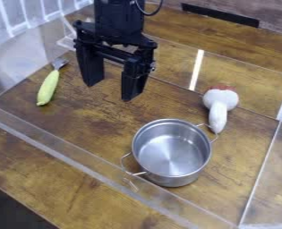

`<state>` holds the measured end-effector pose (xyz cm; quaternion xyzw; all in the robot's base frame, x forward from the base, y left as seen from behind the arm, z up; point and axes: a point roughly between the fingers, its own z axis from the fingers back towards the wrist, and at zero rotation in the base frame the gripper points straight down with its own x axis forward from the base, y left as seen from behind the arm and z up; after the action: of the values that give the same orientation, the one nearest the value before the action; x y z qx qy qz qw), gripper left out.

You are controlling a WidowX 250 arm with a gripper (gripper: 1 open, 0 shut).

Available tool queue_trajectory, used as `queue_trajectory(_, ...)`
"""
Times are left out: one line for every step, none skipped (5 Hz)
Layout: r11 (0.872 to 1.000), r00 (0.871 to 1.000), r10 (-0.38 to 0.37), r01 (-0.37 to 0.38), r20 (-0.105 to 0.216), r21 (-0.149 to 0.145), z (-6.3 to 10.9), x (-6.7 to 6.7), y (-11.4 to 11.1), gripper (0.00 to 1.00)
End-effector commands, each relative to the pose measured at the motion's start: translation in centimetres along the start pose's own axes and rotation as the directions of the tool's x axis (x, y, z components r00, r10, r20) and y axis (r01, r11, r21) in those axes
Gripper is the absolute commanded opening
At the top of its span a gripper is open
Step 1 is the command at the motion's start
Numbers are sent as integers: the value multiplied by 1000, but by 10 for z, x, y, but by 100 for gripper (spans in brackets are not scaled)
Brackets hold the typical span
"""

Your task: Put the mushroom in the silver pot

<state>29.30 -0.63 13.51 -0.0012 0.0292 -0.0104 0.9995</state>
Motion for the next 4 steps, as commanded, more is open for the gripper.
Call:
queue_trajectory(999, 999, 40, -40, -3, -20, -4, 7, -12, 100)
queue_trajectory(997, 997, 76, -76, -8, -29, -7, 11, -19, 100)
queue_trajectory(996, 996, 86, -87, -36, -28, -15, 10, -20, 100)
queue_trajectory(994, 993, 108, -109, -54, -29, -18, 11, -22, 100)
